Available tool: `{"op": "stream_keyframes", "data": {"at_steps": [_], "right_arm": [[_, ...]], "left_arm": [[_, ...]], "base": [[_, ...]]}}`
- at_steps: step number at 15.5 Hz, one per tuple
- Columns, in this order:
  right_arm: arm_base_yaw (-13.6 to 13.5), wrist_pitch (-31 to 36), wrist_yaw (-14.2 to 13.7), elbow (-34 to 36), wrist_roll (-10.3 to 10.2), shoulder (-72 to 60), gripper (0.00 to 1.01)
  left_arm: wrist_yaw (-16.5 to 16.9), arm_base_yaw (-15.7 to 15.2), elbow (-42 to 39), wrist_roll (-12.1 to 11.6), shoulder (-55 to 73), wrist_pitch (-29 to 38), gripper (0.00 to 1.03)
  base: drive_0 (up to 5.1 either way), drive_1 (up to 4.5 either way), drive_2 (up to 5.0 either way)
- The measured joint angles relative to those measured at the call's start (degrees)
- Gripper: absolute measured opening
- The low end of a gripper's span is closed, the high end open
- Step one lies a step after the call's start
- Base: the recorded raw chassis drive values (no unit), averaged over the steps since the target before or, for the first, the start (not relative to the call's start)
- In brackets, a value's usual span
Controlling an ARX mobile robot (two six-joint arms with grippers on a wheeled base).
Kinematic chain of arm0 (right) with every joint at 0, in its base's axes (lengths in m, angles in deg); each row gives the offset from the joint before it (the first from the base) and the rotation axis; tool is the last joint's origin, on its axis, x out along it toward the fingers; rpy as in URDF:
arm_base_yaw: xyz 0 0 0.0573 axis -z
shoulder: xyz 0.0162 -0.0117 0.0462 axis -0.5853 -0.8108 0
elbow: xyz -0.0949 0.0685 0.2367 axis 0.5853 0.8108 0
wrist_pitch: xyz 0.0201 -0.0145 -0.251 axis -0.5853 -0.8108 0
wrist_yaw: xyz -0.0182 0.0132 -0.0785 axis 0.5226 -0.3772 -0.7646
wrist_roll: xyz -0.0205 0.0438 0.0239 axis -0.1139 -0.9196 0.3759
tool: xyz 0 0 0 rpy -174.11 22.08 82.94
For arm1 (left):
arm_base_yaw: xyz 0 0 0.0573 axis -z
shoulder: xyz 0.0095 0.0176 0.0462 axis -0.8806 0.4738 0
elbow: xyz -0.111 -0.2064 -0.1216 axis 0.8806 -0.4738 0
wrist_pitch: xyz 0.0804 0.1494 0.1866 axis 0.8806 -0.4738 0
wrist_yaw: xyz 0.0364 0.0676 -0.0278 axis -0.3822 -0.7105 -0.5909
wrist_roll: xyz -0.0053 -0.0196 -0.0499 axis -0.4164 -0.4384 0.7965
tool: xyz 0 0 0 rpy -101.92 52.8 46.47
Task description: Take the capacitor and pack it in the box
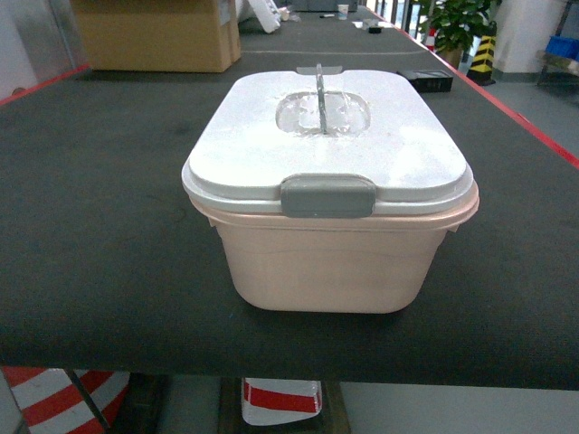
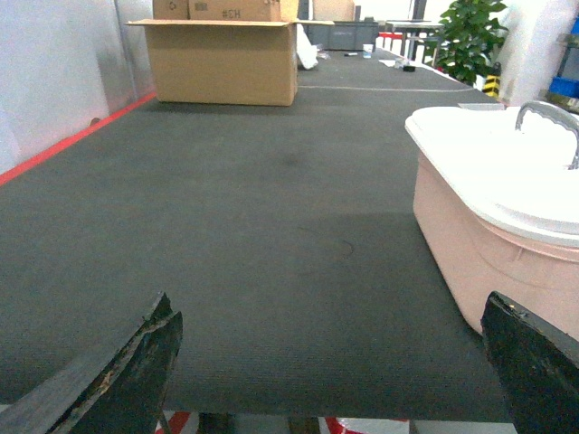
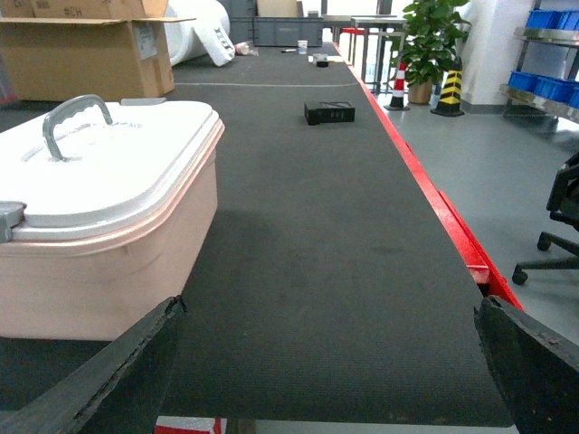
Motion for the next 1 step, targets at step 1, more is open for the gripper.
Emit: {"op": "stream_keyframes", "data": {"at_steps": [1], "right_arm": [[0.0, 0.02, 0.0, 0.0, 0.0, 0.0, 0.98]], "left_arm": [[0.0, 0.0, 0.0, 0.0, 0.0, 0.0, 0.98]], "base": [[0.0, 0.0, 0.0]]}}
